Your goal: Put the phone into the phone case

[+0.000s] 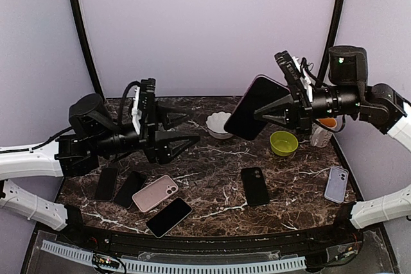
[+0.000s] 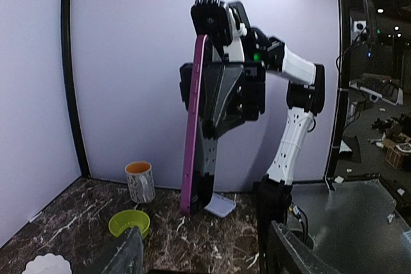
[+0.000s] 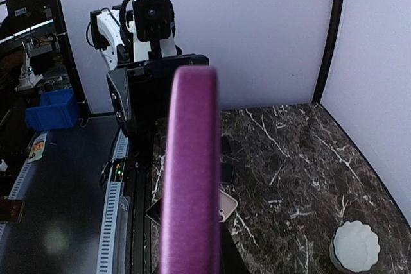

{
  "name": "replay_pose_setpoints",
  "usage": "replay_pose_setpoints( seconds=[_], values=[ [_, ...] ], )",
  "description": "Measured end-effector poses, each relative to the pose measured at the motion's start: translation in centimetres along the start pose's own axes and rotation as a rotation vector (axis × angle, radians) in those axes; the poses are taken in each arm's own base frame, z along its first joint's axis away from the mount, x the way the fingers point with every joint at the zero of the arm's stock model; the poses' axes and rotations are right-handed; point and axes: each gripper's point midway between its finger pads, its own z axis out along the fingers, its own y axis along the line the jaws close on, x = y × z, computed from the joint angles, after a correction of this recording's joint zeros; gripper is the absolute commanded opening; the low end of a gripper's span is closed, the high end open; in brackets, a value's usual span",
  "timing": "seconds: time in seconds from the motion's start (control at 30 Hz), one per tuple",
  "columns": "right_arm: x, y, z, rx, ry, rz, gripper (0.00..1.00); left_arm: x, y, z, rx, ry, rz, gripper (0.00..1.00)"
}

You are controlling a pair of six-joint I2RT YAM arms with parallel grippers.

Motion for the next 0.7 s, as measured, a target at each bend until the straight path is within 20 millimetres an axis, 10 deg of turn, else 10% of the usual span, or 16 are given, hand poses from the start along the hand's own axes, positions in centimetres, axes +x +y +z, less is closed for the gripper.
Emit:
replay_pose_setpoints(
  seconds=[0.3, 0.7],
  values=[
    [4.2, 1.3, -1.7, -0.035, 0.290, 0.065, 0.00, 8.8, -1.0, 1.1, 0.040, 0.358, 0.009, 0.69],
    [6.4, 1.2, 0.1, -0.115, 0.397, 0.085, 0.00, 11.5, -2.4, 5.0, 0.145, 0.370, -0.032, 0.48]
  ],
)
